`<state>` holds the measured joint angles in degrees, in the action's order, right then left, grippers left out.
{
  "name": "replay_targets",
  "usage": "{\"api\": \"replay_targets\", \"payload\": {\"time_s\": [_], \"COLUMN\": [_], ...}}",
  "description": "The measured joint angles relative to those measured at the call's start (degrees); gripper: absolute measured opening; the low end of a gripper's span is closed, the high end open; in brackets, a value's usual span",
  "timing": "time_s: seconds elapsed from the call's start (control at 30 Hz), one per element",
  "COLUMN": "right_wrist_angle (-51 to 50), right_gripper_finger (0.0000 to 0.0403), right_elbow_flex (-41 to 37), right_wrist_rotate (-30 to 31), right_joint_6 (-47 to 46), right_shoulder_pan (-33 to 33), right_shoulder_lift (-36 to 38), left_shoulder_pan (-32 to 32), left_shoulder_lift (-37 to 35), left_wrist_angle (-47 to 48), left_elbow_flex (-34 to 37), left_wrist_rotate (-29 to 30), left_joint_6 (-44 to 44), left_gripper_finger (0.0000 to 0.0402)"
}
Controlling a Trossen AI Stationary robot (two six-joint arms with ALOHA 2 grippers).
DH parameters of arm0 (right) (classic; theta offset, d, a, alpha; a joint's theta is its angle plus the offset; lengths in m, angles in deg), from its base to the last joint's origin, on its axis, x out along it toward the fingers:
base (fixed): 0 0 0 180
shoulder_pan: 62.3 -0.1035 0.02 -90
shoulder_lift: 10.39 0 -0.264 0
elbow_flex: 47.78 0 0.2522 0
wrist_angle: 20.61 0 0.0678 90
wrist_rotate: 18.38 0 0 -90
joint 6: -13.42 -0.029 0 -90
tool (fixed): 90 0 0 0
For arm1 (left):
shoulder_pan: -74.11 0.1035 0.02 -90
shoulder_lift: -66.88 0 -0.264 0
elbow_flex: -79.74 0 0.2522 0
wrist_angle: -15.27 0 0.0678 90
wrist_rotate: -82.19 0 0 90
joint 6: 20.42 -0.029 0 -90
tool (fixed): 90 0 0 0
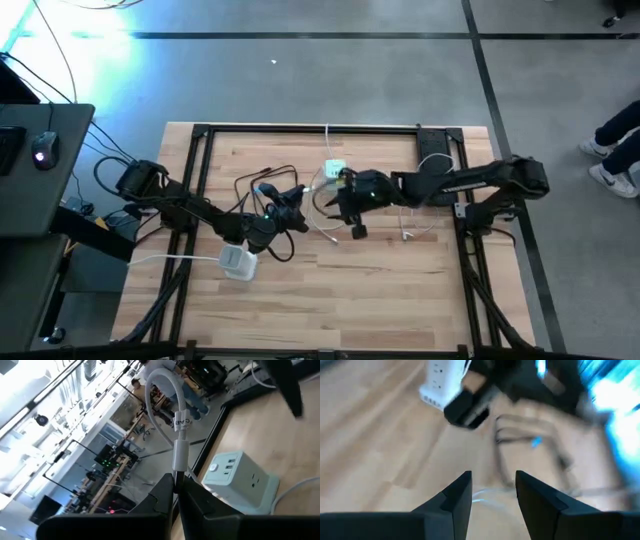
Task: Insert USB
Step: Insert the white charger cable into the light green outlet extension
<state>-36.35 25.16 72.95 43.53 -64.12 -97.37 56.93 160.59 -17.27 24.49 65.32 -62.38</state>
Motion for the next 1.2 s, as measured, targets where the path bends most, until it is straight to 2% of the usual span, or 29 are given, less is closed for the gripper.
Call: {"api": "replay_targets", "payload": {"time_s": [0.1, 0.17, 0.23, 0.33, 0.43, 0.53, 0.67, 0.87, 1.03, 1.2], "right_wrist_angle": [4.2, 6.5, 9.4, 9.8, 7.3, 8.8, 12.5, 17.4, 19.6, 26.4], "right_gripper_finger": [0.0133, 0.0133, 0.0133, 0.0133, 0.0133, 0.0133, 0.0133, 0.0133, 0.0133, 0.0133], "right_elbow_flex": [0.0, 0.0, 0.0, 0.1, 0.1, 0.1, 0.1, 0.1, 0.1, 0.1], "right_wrist_rotate": [10.0, 15.5, 18.9, 20.2, 13.5, 4.0, -4.4, -15.0, -18.4, -17.4], "right_joint_6": [7.4, 7.2, -0.5, -25.8, -48.1, -58.9, -71.1, -83.1, -90.1, -92.9], "right_shoulder_pan": [-2.0, -2.3, -2.1, -0.6, 2.0, 4.6, 8.9, 12.9, 13.1, 12.7], "right_shoulder_lift": [0.8, 1.1, 1.3, 1.4, 1.1, 0.0, -1.1, -3.5, -7.4, -9.5], "left_shoulder_pan": [0.7, 1.1, 1.5, 1.9, 2.2, 2.3, 2.3, 2.4, 2.6, 2.7], "left_shoulder_lift": [0.0, 0.0, 0.0, 0.0, 0.0, 0.0, 0.0, 0.0, 0.0, 0.0], "left_wrist_angle": [0.2, 0.2, 0.2, 0.2, 0.2, 0.2, 0.2, 0.2, 0.2, 0.2], "left_elbow_flex": [0.0, 0.0, 0.0, 0.0, 0.0, 0.0, 0.0, 0.0, 0.0, 0.0], "left_wrist_rotate": [-1.0, -0.9, -0.5, 1.4, 2.2, 2.0, 2.0, 2.1, 1.4, 0.5], "left_joint_6": [1.4, 1.4, 1.4, 1.4, 1.3, 0.6, -2.2, -8.5, -18.9, -23.0], "left_gripper_finger": [0.0, 0.0, 0.0, 0.0, 0.0, 0.0, 0.0, 0.0, 0.0, 0.0]}}
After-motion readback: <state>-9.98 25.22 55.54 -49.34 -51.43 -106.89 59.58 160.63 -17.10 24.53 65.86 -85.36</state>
